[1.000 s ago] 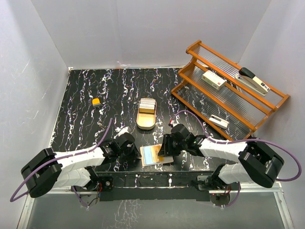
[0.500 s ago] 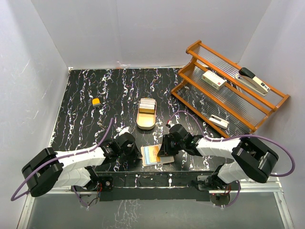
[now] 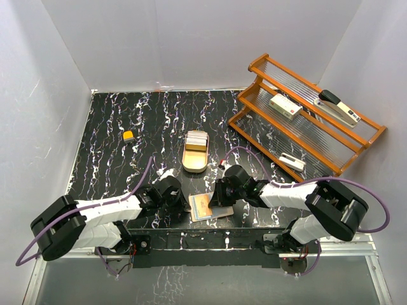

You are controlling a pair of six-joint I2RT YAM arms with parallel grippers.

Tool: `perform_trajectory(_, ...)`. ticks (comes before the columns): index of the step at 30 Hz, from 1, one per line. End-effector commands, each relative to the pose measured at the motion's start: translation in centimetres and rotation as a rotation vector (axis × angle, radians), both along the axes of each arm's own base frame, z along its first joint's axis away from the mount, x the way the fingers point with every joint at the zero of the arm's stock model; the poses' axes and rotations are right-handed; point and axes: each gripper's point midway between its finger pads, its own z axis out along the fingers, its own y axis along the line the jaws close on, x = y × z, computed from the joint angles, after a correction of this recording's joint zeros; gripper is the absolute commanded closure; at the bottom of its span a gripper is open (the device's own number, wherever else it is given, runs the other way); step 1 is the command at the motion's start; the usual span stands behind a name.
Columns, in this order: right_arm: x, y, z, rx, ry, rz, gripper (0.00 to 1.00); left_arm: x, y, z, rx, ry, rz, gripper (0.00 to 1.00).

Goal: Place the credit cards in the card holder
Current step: Insert the credit card into the card holder, then pick up the credit card from the storage box.

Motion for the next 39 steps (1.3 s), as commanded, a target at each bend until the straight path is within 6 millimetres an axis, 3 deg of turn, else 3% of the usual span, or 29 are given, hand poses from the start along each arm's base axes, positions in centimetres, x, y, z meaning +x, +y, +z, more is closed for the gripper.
perform_trajectory(1, 0.9, 1.9, 2.1, 0.082, -0.058, 0.04, 0.92, -0.3, 0.0, -0.4, 0.026, 0.019, -0.025, 1.0)
perform_trajectory(12, 0.9, 1.4, 2.0, 0.046, -0.053, 0.022, 0.81, 0.0, 0.7, -0.2, 0.061, 0.009, -0.003, 1.0)
perform_trajectory(18, 3.1, 0.6, 3.9, -0.032, -0.184, 0.004, 0.74, 0.1, 1.4, 0.1, 0.077, -0.009, 0.014, 1.0)
perform_trajectory(25, 7.4, 1.3, 8.1, -0.116, -0.401, 0.077, 0.61, 0.1, 1.4, 0.4, 0.047, -0.033, 0.012, 1.0)
perform_trajectory(29, 12.2, 1.2, 10.4, -0.209, -0.582, 0.032, 0.55, 0.1, 1.3, 0.7, 0.023, -0.051, 0.006, 1.0)
perform_trajectory(35, 18.4, 2.2, 12.7, -0.297, -0.732, 0.057, 0.51, 0.3, 1.0, 1.4, 0.001, -0.07, -0.005, 1.0)
perform_trajectory(39, 21.1, 2.8, 12.7, -0.373, -0.804, 0.103, 0.45, 0.2, 1.1, 1.5, -0.012, -0.08, -0.003, 1.0)
